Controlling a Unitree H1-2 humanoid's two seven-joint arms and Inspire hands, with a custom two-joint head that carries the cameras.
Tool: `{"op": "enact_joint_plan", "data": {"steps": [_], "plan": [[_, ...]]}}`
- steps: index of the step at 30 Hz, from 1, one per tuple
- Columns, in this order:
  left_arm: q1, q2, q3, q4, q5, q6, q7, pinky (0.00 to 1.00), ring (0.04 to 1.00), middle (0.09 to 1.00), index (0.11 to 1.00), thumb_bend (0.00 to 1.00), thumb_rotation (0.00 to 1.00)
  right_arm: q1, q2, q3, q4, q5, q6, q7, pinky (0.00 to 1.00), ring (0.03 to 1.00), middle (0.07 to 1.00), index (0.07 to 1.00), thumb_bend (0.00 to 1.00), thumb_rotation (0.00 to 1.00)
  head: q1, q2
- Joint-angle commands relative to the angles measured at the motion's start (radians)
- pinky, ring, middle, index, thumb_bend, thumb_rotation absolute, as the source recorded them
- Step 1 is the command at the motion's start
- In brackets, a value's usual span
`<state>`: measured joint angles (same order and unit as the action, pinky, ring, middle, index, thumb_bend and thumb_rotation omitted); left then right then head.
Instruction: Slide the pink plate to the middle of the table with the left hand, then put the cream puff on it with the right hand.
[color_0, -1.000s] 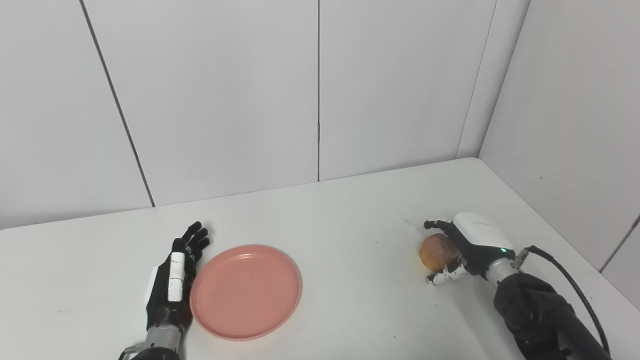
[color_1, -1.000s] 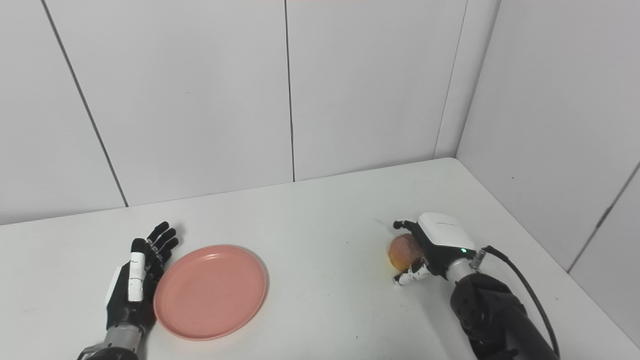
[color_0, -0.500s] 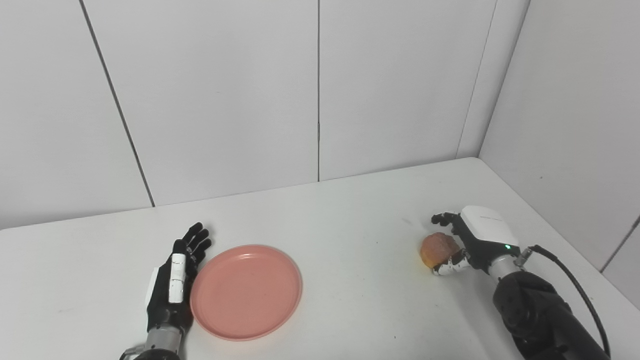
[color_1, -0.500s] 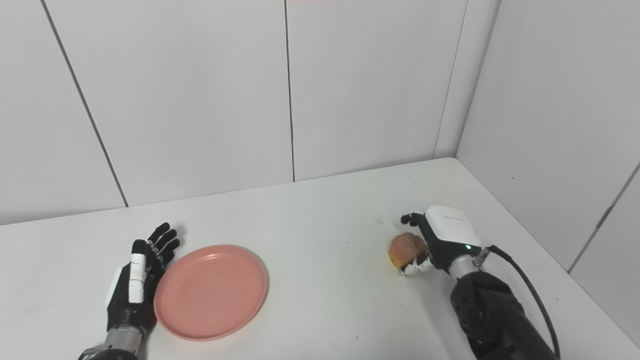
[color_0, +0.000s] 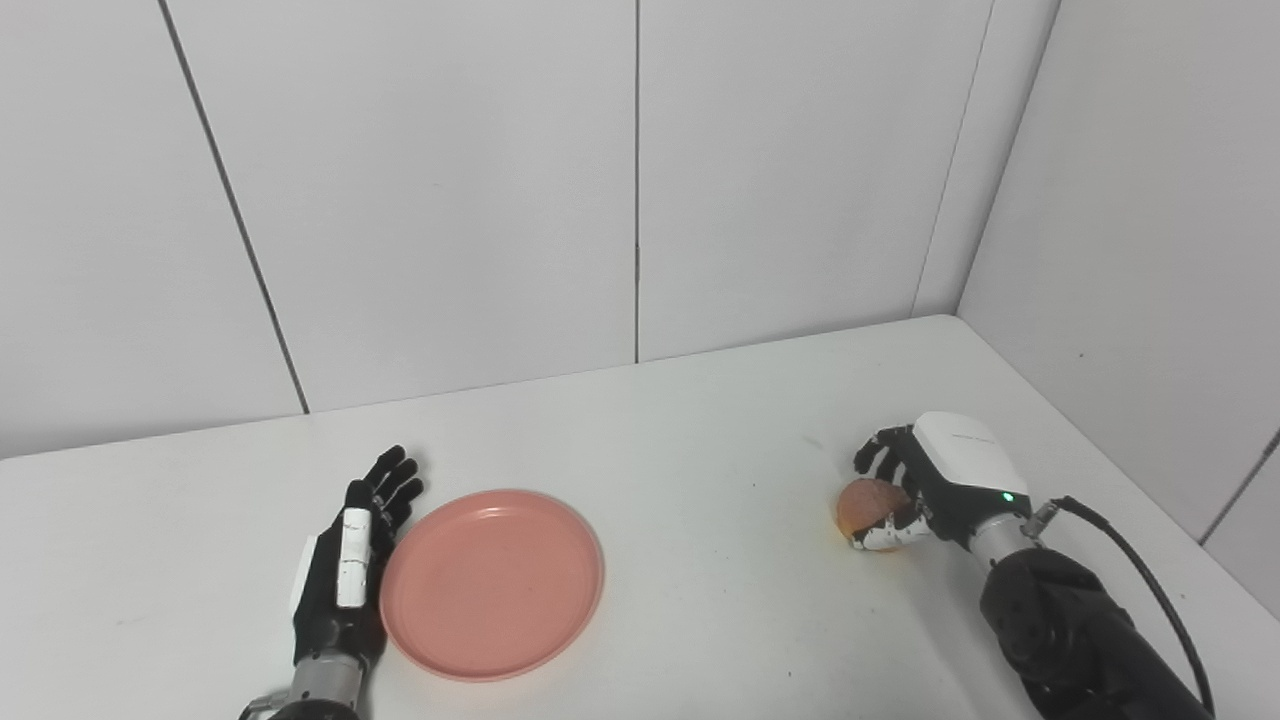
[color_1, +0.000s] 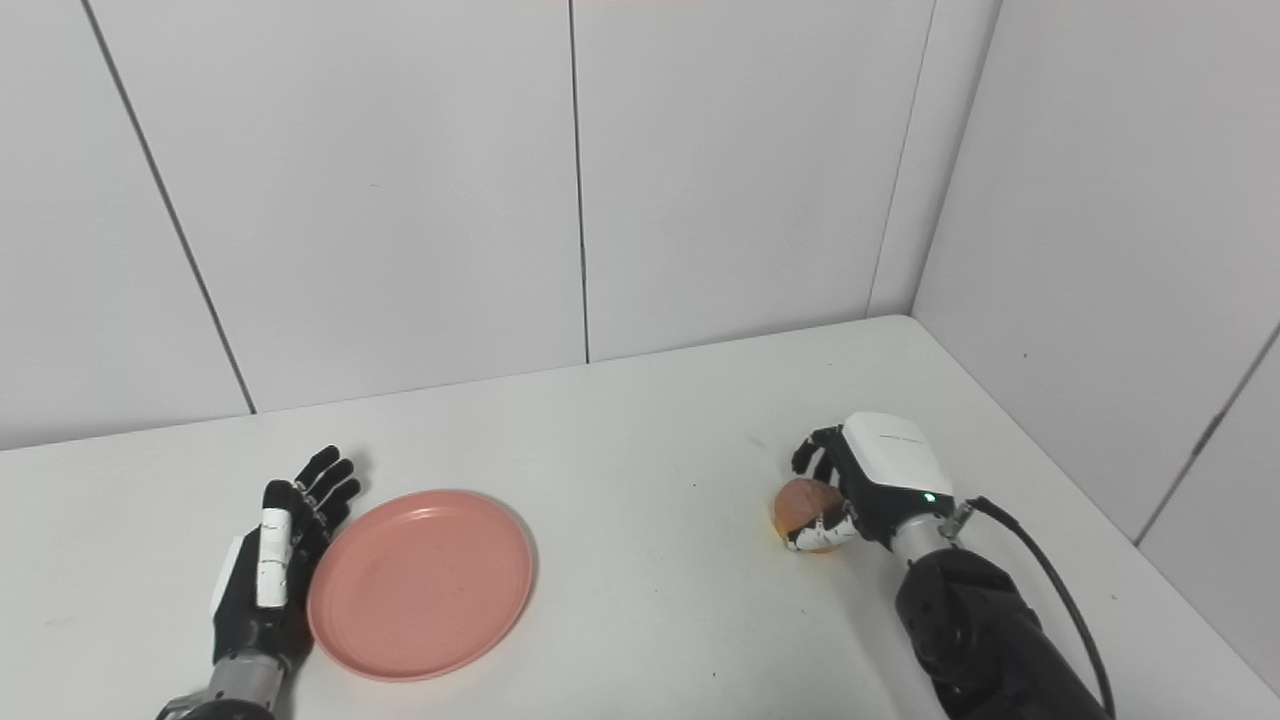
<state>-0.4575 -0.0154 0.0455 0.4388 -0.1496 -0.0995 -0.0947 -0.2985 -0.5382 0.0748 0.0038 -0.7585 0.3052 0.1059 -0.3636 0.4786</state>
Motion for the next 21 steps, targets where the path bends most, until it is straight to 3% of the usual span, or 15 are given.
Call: {"op": "enact_joint_plan", "data": {"steps": [1, 7, 15, 21], "plan": [[0.019, 0.001, -0.001, 0.007, 0.000, 0.029, 0.000, 0.96, 0.881, 0.878, 0.828, 0.92, 0.92, -0.028, -0.031, 0.011, -0.004, -0.014, -0.002, 0.017, 0.29, 0.376, 0.446, 0.537, 0.51, 0.00, 0.000, 0.002], [0.018, 0.004, -0.004, 0.006, 0.003, 0.032, -0.003, 0.97, 0.879, 0.879, 0.826, 0.92, 0.93, -0.031, -0.047, 0.031, -0.015, -0.025, 0.022, 0.075, 0.27, 0.375, 0.455, 0.533, 0.51, 0.00, 0.000, 0.002], [0.019, -0.001, -0.005, -0.004, 0.005, 0.041, 0.004, 0.98, 0.881, 0.876, 0.827, 0.92, 0.93, -0.030, -0.053, 0.026, -0.049, -0.031, 0.009, 0.078, 0.27, 0.372, 0.448, 0.532, 0.51, 0.00, 0.008, 0.005], [0.018, -0.003, -0.007, -0.002, 0.005, 0.039, 0.004, 0.97, 0.884, 0.878, 0.826, 0.92, 0.93, -0.031, -0.046, 0.025, -0.140, -0.047, -0.003, 0.070, 0.28, 0.377, 0.453, 0.525, 0.52, 0.00, 0.019, 0.008]]}}
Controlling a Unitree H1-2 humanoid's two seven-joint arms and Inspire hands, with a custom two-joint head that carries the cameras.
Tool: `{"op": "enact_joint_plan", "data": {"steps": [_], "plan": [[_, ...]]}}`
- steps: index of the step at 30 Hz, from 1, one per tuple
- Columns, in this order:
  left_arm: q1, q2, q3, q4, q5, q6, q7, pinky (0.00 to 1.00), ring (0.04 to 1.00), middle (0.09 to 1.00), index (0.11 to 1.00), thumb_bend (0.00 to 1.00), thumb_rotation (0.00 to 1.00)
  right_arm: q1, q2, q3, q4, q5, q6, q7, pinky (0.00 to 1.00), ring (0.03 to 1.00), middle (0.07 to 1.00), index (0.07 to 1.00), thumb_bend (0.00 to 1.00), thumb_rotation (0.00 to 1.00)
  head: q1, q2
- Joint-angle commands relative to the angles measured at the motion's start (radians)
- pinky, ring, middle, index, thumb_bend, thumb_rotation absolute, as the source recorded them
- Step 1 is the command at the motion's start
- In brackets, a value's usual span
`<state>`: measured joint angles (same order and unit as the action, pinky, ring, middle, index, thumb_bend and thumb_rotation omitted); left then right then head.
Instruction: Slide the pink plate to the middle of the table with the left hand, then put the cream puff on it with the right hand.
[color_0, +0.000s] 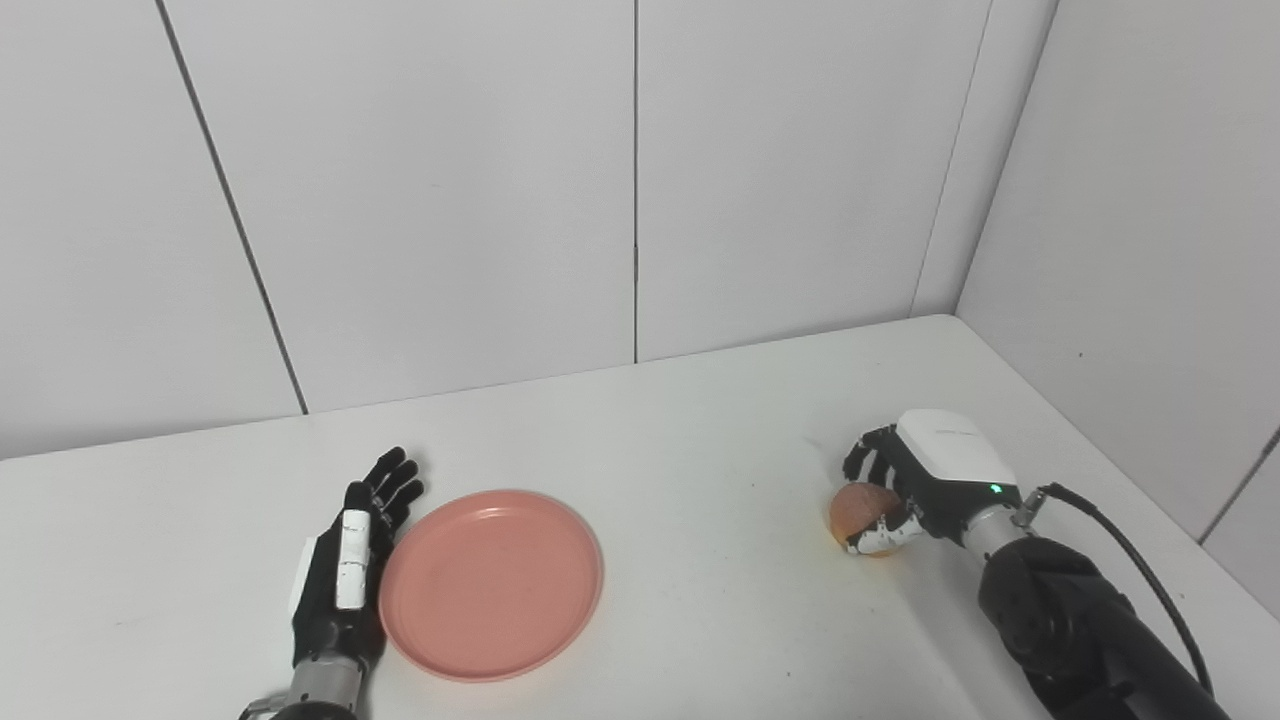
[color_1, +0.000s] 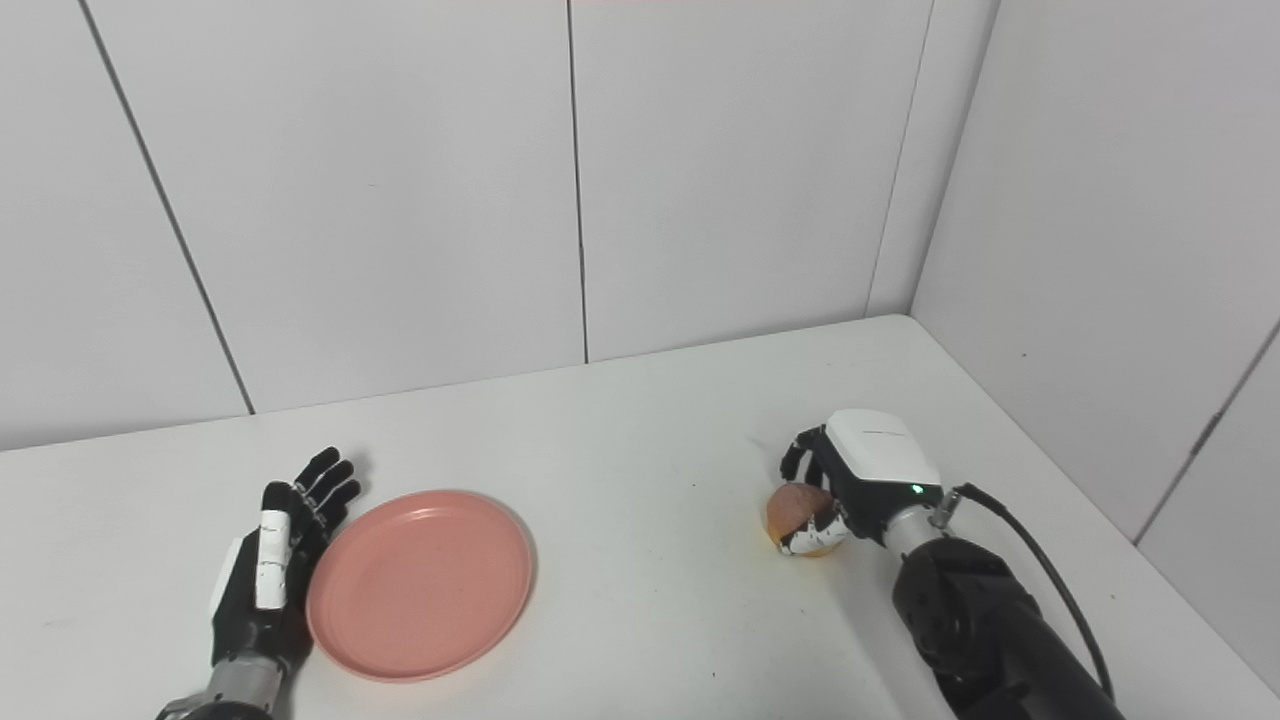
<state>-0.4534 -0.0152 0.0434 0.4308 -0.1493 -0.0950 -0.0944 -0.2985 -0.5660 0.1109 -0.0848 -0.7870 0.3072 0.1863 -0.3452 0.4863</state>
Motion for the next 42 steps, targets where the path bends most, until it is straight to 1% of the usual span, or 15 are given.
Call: {"op": "enact_joint_plan", "data": {"steps": [1, 3, 10, 14, 18, 21, 22, 25, 26, 28, 32, 37, 39, 40, 42], "plan": [[0.014, -0.004, -0.006, 0.007, 0.007, 0.033, 0.004, 0.97, 0.884, 0.878, 0.826, 0.91, 0.93, -0.033, -0.018, -0.011, -0.071, -0.019, -0.010, -0.009, 0.28, 0.378, 0.456, 0.525, 0.52, 0.00, 0.003, 0.001], [0.015, -0.006, -0.007, 0.003, 0.007, 0.036, 0.004, 0.97, 0.882, 0.876, 0.822, 0.91, 0.93, -0.038, -0.018, -0.011, -0.104, -0.014, -0.031, -0.015, 0.29, 0.382, 0.458, 0.525, 0.52, 0.00, 0.010, 0.001], [0.020, -0.016, -0.017, -0.006, 0.015, 0.037, 0.012, 0.98, 0.896, 0.887, 0.826, 0.90, 0.94, -0.062, -0.003, -0.008, -0.239, -0.008, -0.063, -0.005, 0.32, 0.400, 0.476, 0.521, 0.52, 0.00, 0.044, 0.007], [0.023, -0.025, -0.022, -0.012, 0.019, 0.042, 0.025, 0.98, 0.894, 0.885, 0.823, 0.89, 0.95, -0.086, 0.019, 0.002, -0.316, -0.010, -0.059, 0.029, 0.34, 0.403, 0.478, 0.524, 0.52, 0.00, 0.061, 0.008], [0.026, -0.037, -0.024, -0.028, 0.024, 0.054, 0.035, 0.99, 0.889, 0.879, 0.819, 0.89, 0.95, -0.110, 0.037, 0.010, -0.352, -0.002, -0.081, 0.048, 0.34, 0.407, 0.482, 0.523, 0.52, 0.00, 0.099, 0.011], [0.031, -0.052, -0.030, -0.044, 0.037, 0.072, 0.052, 0.97, 0.889, 0.881, 0.820, 0.88, 0.95, -0.140, 0.072, 0.035, -0.383, -0.009, -0.073, 0.084, 0.34, 0.409, 0.491, 0.519, 0.52, 0.00, 0.139, 0.018], [0.032, -0.056, -0.032, -0.047, 0.040, 0.075, 0.058, 0.96, 0.885, 0.880, 0.820, 0.89, 0.95, -0.146, 0.080, 0.040, -0.389, -0.010, -0.072, 0.093, 0.34, 0.405, 0.489, 0.523, 0.52, 0.00, 0.139, 0.018], [0.036, -0.067, -0.042, -0.061, 0.057, 0.085, 0.076, 0.95, 0.881, 0.879, 0.822, 0.90, 0.95, -0.164, 0.110, 0.051, -0.380, 0.003, -0.077, 0.107, 0.34, 0.409, 0.488, 0.521, 0.52, 0.00, 0.179, 0.023], [0.037, -0.070, -0.045, -0.065, 0.064, 0.087, 0.080, 0.94, 0.876, 0.876, 0.822, 0.90, 0.96, -0.168, 0.118, 0.053, -0.373, 0.004, -0.081, 0.107, 0.35, 0.413, 0.493, 0.515, 0.52, 0.00, 0.179, 0.023], [0.038, -0.079, -0.049, -0.073, 0.079, 0.094, 0.095, 0.93, 0.867, 0.870, 0.816, 0.90, 0.96, -0.178, 0.139, 0.060, -0.359, 0.005, -0.083, 0.108, 0.34, 0.415, 0.498, 0.511, 0.52, 0.00, 0.218, 0.029], [0.037, -0.092, -0.058, -0.080, 0.109, 0.100, 0.117, 0.91, 0.852, 0.861, 0.813, 0.91, 0.97, -0.191, 0.178, 0.069, -0.334, 0.031, -0.095, 0.100, 0.30, 0.390, 0.486, 0.528, 0.51, 0.00, 0.272, 0.038], [0.032, -0.105, -0.066, -0.079, 0.131, 0.101, 0.135, 0.87, 0.841, 0.853, 0.808, 0.90, 0.98, -0.195, 0.214, 0.080, -0.313, 0.057, -0.108, 0.091, 0.34, 0.410, 0.480, 0.519, 0.52, 0.00, 0.309, 0.043], [0.029, -0.114, -0.068, -0.078, 0.138, 0.102, 0.142, 0.85, 0.838, 0.847, 0.803, 0.90, 0.98, -0.197, 0.237, 0.095, -0.304, 0.047, -0.102, 0.092, 0.36, 0.416, 0.478, 0.519, 0.52, 0.00, 0.329, 0.045], [0.028, -0.117, -0.069, -0.077, 0.141, 0.103, 0.145, 0.85, 0.837, 0.846, 0.802, 0.90, 0.98, -0.197, 0.248, 0.107, -0.293, 0.050, -0.114, 0.088, 0.36, 0.416, 0.478, 0.520, 0.52, 0.00, 0.342, 0.047], [0.027, -0.123, -0.069, -0.077, 0.146, 0.105, 0.152, 0.84, 0.833, 0.840, 0.795, 0.90, 0.98, -0.199, 0.266, 0.127, -0.273, 0.054, -0.129, 0.085, 0.32, 0.390, 0.469, 0.533, 0.51, 0.00, 0.352, 0.049]]}}
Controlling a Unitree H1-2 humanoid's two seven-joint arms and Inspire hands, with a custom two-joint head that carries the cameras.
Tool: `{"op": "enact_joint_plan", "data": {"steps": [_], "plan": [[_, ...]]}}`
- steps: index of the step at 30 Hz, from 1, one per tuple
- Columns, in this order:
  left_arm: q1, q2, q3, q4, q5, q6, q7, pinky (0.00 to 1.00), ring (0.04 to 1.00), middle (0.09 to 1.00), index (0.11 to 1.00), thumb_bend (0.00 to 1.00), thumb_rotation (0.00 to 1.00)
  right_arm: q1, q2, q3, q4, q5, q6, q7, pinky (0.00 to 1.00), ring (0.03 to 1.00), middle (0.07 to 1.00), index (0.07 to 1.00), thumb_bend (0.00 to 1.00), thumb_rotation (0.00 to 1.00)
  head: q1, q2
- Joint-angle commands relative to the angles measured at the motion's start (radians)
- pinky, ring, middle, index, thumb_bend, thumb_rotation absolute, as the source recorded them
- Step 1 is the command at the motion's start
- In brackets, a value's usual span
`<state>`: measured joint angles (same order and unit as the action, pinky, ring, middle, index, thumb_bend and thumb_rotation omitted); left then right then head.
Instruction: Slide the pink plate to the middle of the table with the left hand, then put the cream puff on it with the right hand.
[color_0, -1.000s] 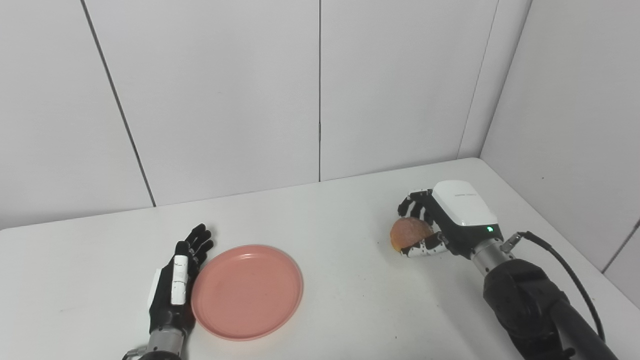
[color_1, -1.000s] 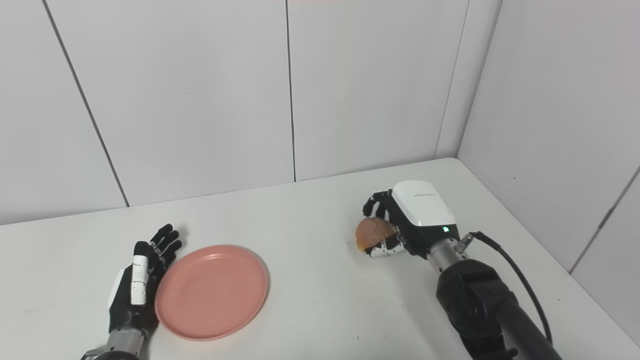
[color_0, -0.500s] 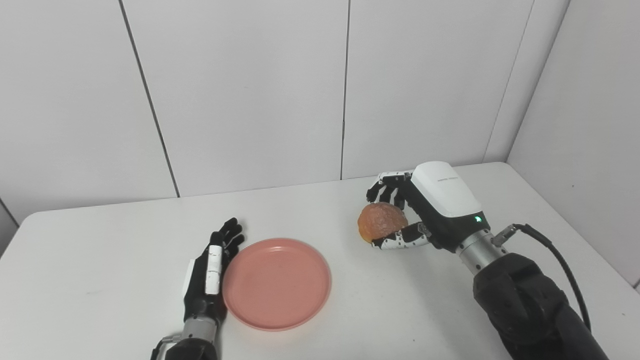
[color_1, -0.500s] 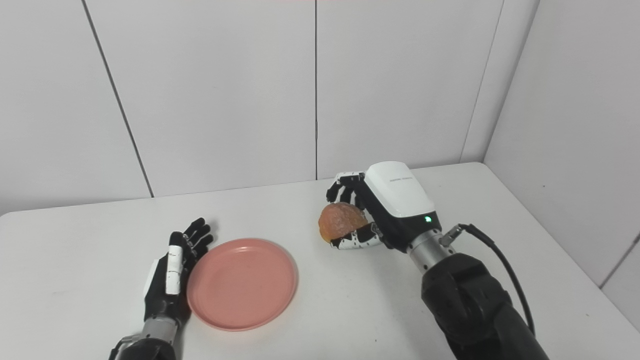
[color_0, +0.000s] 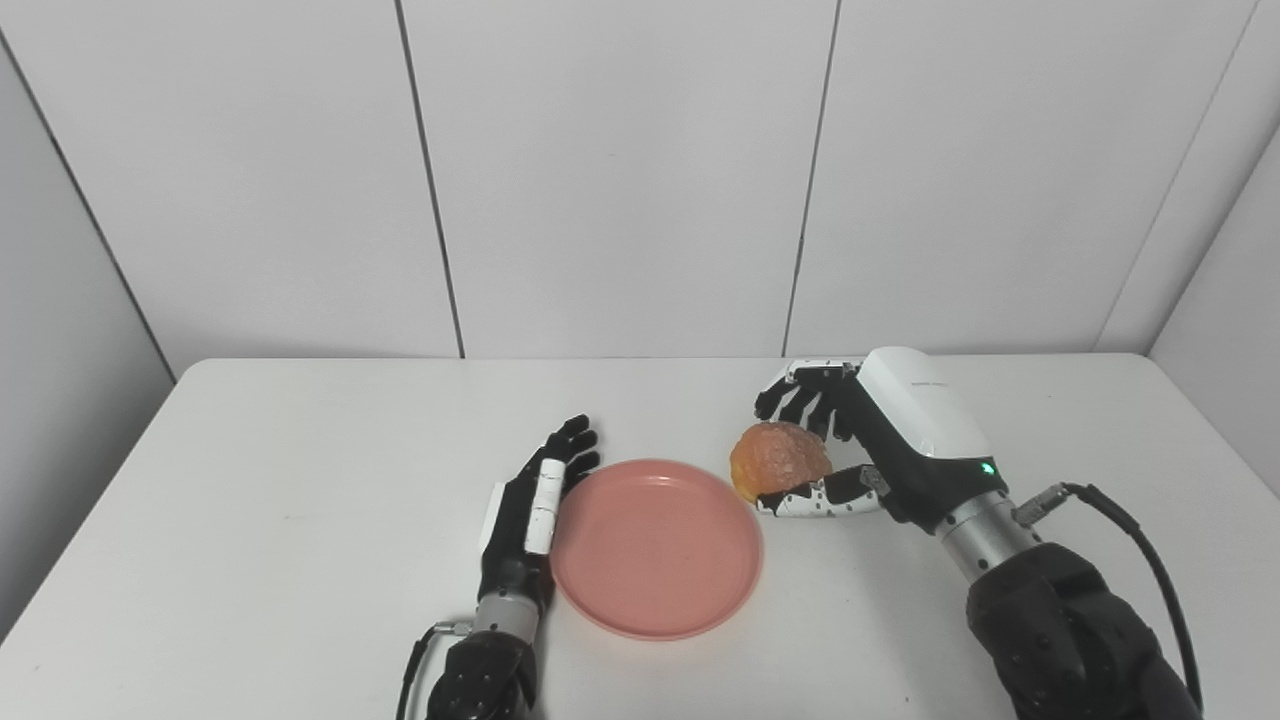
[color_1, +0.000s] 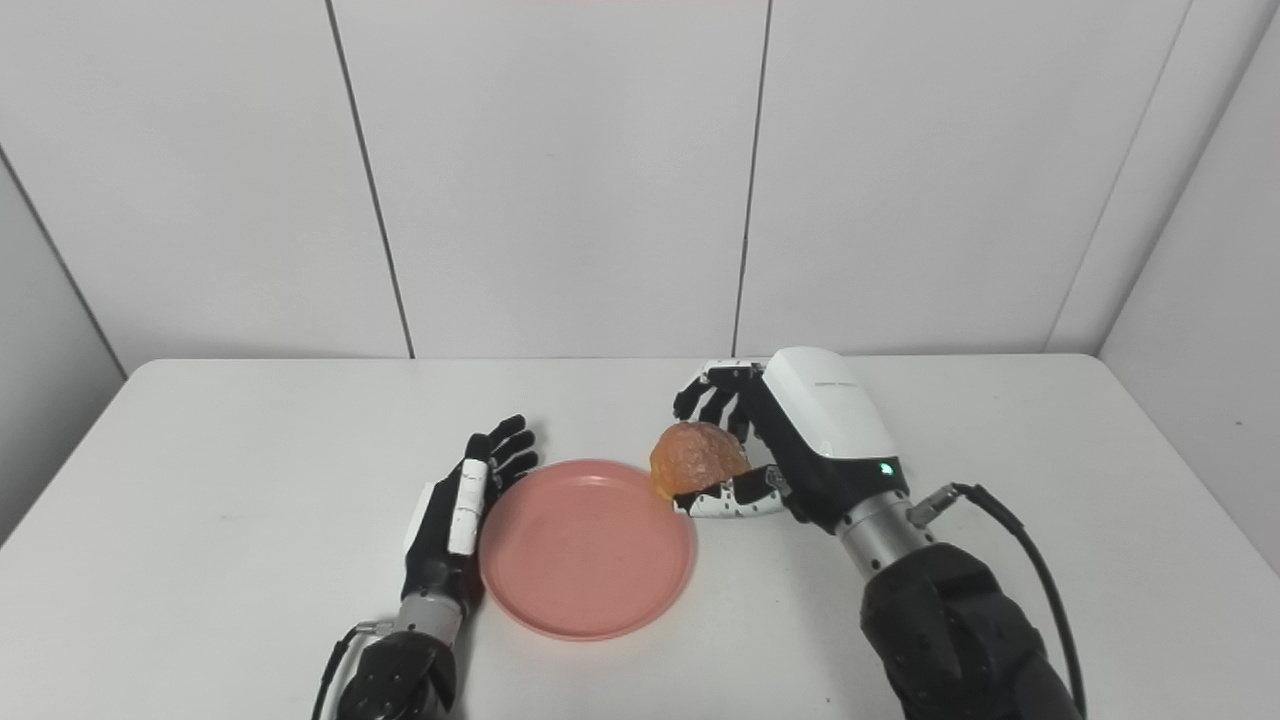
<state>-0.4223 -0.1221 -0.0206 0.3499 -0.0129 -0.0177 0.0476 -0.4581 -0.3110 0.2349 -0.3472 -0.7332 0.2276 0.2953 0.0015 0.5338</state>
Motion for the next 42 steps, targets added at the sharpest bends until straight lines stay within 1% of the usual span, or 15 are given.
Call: {"op": "enact_joint_plan", "data": {"steps": [1, 3, 9, 11, 13, 15, 18, 21, 26, 27, 28, 31, 34, 42], "plan": [[-0.005, -0.018, -0.006, 0.005, 0.011, 0.028, 0.013, 0.84, 0.833, 0.839, 0.793, 0.90, 0.97, -0.040, 0.021, 0.014, 0.000, -0.001, -0.051, -0.024, 0.32, 0.390, 0.472, 0.531, 0.51, 0.00, 0.008, 0.003], [-0.005, -0.021, -0.008, 0.002, 0.012, 0.032, 0.016, 0.83, 0.834, 0.838, 0.789, 0.90, 0.97, -0.043, 0.037, 0.034, 0.020, -0.009, -0.056, -0.027, 0.35, 0.409, 0.486, 0.518, 0.52, 0.00, 0.013, 0.004], [-0.001, -0.026, -0.009, -0.005, 0.019, 0.036, 0.017, 0.84, 0.841, 0.843, 0.790, 0.89, 0.98, -0.057, 0.074, 0.085, 0.090, -0.034, -0.078, -0.041, 0.37, 0.416, 0.495, 0.510, 0.52, 0.00, 0.031, 0.003], [-0.001, -0.029, -0.010, -0.006, 0.021, 0.036, 0.019, 0.83, 0.834, 0.837, 0.788, 0.89, 0.97, -0.061, 0.085, 0.095, 0.116, -0.038, -0.086, -0.049, 0.34, 0.405, 0.471, 0.521, 0.52, 0.00, 0.036, 0.002], [0.000, -0.032, -0.011, -0.005, 0.023, 0.036, 0.024, 0.82, 0.826, 0.832, 0.784, 0.88, 0.97, -0.066, 0.095, 0.102, 0.142, -0.044, -0.090, -0.054, 0.34, 0.407, 0.465, 0.519, 0.52, 0.00, 0.039, 0.002], [-0.001, -0.035, -0.011, -0.003, 0.023, 0.034, 0.027, 0.82, 0.825, 0.829, 0.782, 0.88, 0.97, -0.074, 0.102, 0.113, 0.177, -0.044, -0.111, -0.068, 0.33, 0.404, 0.467, 0.520, 0.52, 0.00, 0.041, 0.001], [-0.003, -0.039, -0.008, 0.002, 0.016, 0.030, 0.029, 0.82, 0.825, 0.828, 0.779, 0.88, 0.96, -0.085, 0.108, 0.126, 0.225, -0.041, -0.136, -0.084, 0.35, 0.410, 0.469, 0.521, 0.52, 0.00, 0.041, -0.002], [-0.004, -0.039, -0.003, 0.008, 0.009, 0.022, 0.027, 0.82, 0.828, 0.830, 0.777, 0.88, 0.96, -0.093, 0.114, 0.139, 0.270, -0.043, -0.144, -0.092, 0.34, 0.411, 0.469, 0.522, 0.52, 0.00, 0.040, -0.004], [-0.002, -0.036, -0.004, 0.006, 0.010, 0.021, 0.022, 0.81, 0.833, 0.833, 0.781, 0.88, 0.96, -0.106, 0.116, 0.166, 0.331, -0.050, -0.152, -0.091, 0.31, 0.396, 0.475, 0.527, 0.52, 0.00, 0.038, -0.005], [-0.001, -0.037, -0.004, 0.003, 0.008, 0.023, 0.021, 0.81, 0.827, 0.830, 0.777, 0.87, 0.96, -0.109, 0.115, 0.172, 0.339, -0.055, -0.151, -0.090, 0.28, 0.385, 0.463, 0.529, 0.52, 0.00, 0.038, -0.005], [0.000, -0.038, -0.003, 0.001, 0.006, 0.025, 0.021, 0.81, 0.825, 0.828, 0.775, 0.88, 0.96, -0.113, 0.112, 0.179, 0.351, -0.057, -0.152, -0.086, 0.27, 0.382, 0.458, 0.529, 0.52, 0.00, 0.040, -0.005], [0.000, -0.036, -0.003, 0.000, 0.008, 0.026, 0.022, 0.81, 0.826, 0.831, 0.777, 0.88, 0.96, -0.121, 0.104, 0.189, 0.376, -0.053, -0.154, -0.085, 0.28, 0.384, 0.455, 0.528, 0.52, 0.00, 0.037, -0.004], [-0.003, -0.032, -0.002, 0.004, 0.012, 0.027, 0.023, 0.82, 0.832, 0.837, 0.783, 0.89, 0.96, -0.126, 0.102, 0.192, 0.390, -0.055, -0.145, -0.083, 0.24, 0.375, 0.451, 0.526, 0.52, 0.00, 0.034, -0.004], [-0.005, -0.028, -0.009, 0.011, 0.025, 0.021, 0.026, 0.80, 0.820, 0.828, 0.787, 0.87, 0.97, -0.137, 0.091, 0.204, 0.405, -0.063, -0.138, -0.058, 0.23, 0.376, 0.446, 0.526, 0.51, 0.00, 0.031, -0.004]]}}
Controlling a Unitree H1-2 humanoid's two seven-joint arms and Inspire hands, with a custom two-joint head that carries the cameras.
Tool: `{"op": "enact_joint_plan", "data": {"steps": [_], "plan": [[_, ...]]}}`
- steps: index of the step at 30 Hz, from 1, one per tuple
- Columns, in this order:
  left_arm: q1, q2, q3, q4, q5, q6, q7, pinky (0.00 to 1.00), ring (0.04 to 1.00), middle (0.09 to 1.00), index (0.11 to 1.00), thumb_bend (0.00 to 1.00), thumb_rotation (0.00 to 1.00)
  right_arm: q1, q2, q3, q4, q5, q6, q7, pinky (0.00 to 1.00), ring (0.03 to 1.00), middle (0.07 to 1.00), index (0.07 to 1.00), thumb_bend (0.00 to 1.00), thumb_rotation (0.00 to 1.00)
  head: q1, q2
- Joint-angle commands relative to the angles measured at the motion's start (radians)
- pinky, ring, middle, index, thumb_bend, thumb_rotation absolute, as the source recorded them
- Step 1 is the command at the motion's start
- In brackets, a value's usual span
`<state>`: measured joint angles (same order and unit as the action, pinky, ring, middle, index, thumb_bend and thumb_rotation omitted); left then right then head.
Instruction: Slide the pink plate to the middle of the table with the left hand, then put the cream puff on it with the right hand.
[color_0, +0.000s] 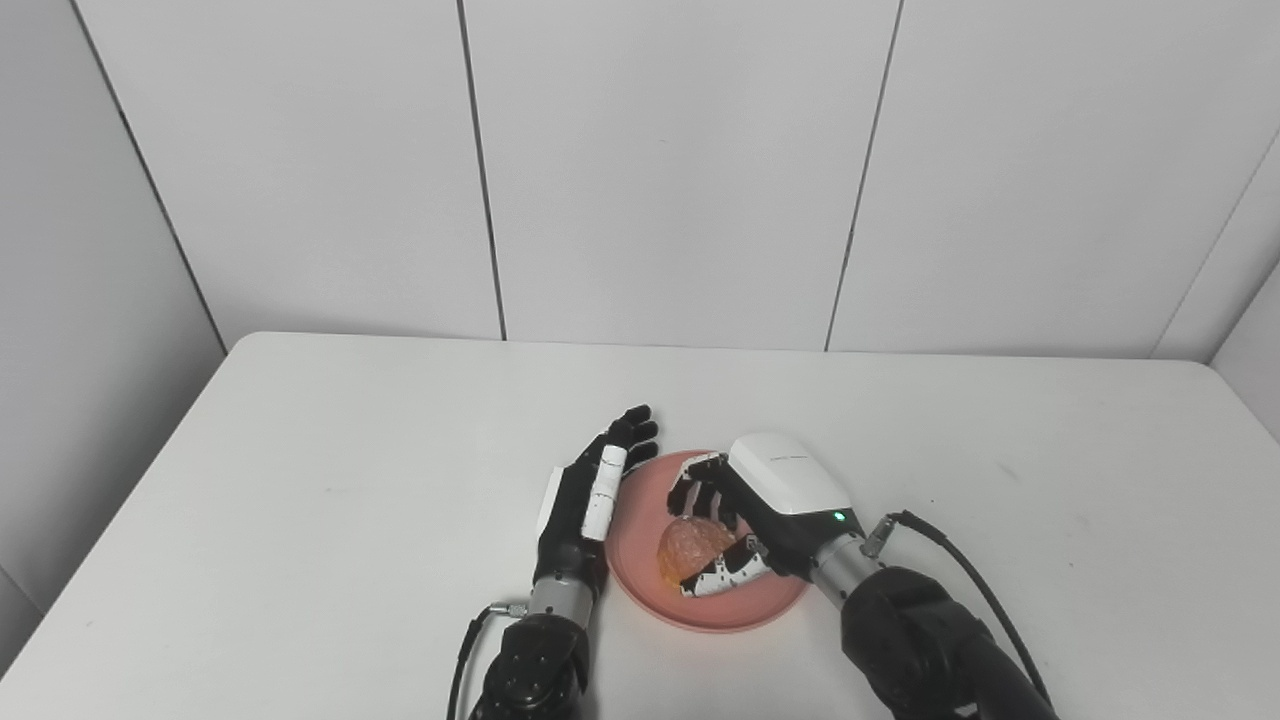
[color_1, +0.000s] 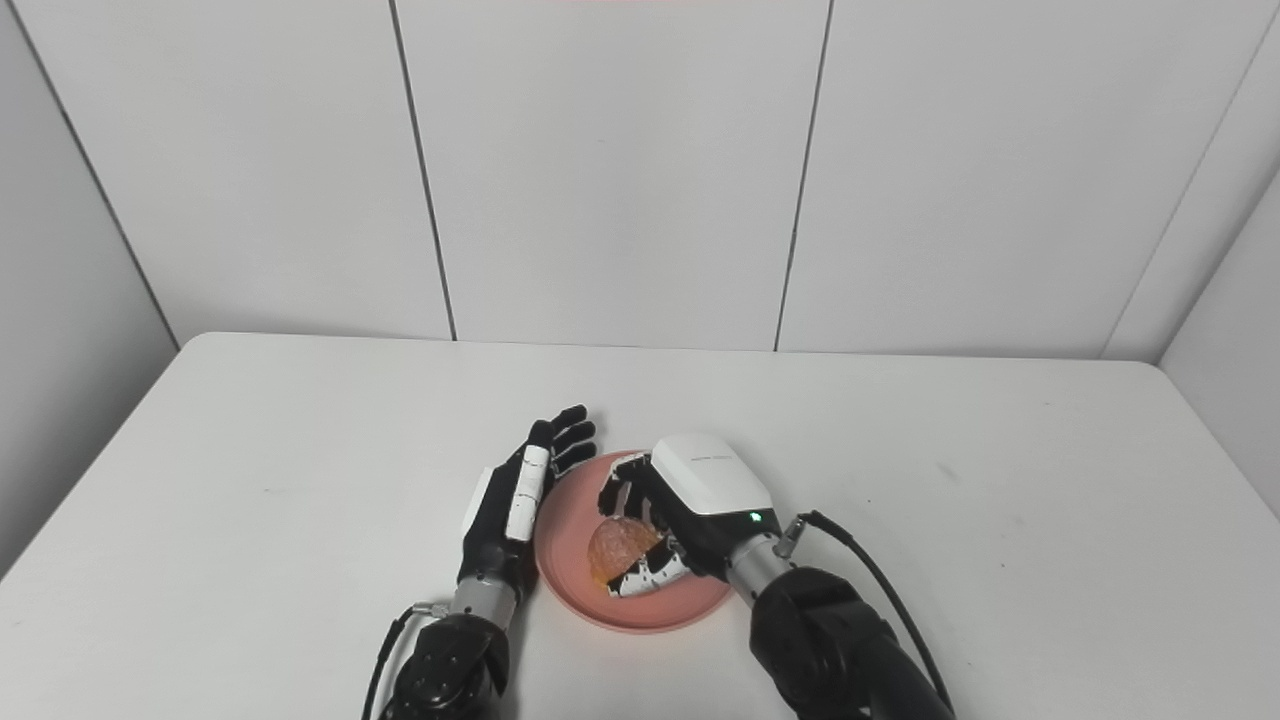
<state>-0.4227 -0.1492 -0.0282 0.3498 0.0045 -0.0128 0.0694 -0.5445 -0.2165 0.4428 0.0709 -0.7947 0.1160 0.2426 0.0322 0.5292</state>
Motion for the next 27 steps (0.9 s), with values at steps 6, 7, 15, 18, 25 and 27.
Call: {"op": "enact_joint_plan", "data": {"steps": [6, 7, 15, 18, 25, 27], "plan": [[-0.003, -0.002, -0.001, 0.007, 0.004, 0.015, 0.002, 0.80, 0.819, 0.828, 0.787, 0.87, 0.98, -0.048, -0.008, -0.009, -0.019, -0.002, -0.023, 0.000, 0.24, 0.377, 0.449, 0.527, 0.51, 0.00, -0.002, 0.001], [-0.003, -0.002, -0.001, 0.007, 0.005, 0.015, 0.003, 0.79, 0.818, 0.829, 0.787, 0.87, 0.98, -0.047, -0.008, -0.009, -0.021, -0.002, -0.021, 0.003, 0.24, 0.378, 0.450, 0.528, 0.51, 0.00, -0.002, 0.001], [0.001, -0.001, -0.002, 0.010, 0.007, 0.009, 0.002, 0.79, 0.818, 0.831, 0.790, 0.86, 0.98, -0.040, -0.013, -0.013, -0.045, -0.007, 0.019, 0.054, 0.39, 0.475, 0.469, 0.514, 0.53, 0.01, -0.003, 0.002], [0.002, -0.001, -0.005, 0.008, 0.012, 0.010, 0.004, 0.79, 0.816, 0.831, 0.791, 0.86, 0.99, -0.034, -0.015, -0.015, -0.061, -0.016, 0.040, 0.075, 0.42, 0.538, 0.609, 0.599, 0.75, 0.21, -0.003, 0.001], [0.008, -0.003, -0.004, 0.007, 0.015, 0.013, 0.004, 0.78, 0.822, 0.835, 0.796, 0.85, 0.99, -0.009, -0.012, -0.035, -0.077, -0.038, 0.069, 0.062, 0.52, 0.678, 0.744, 0.727, 1.00, 0.49, -0.006, 0.000], [0.011, -0.004, -0.004, 0.007, 0.012, 0.007, 0.000, 0.78, 0.825, 0.837, 0.797, 0.85, 0.99, -0.002, -0.012, -0.040, -0.083, -0.039, 0.071, 0.056, 0.53, 0.693, 0.759, 0.737, 1.00, 0.51, -0.005, 0.001]]}}
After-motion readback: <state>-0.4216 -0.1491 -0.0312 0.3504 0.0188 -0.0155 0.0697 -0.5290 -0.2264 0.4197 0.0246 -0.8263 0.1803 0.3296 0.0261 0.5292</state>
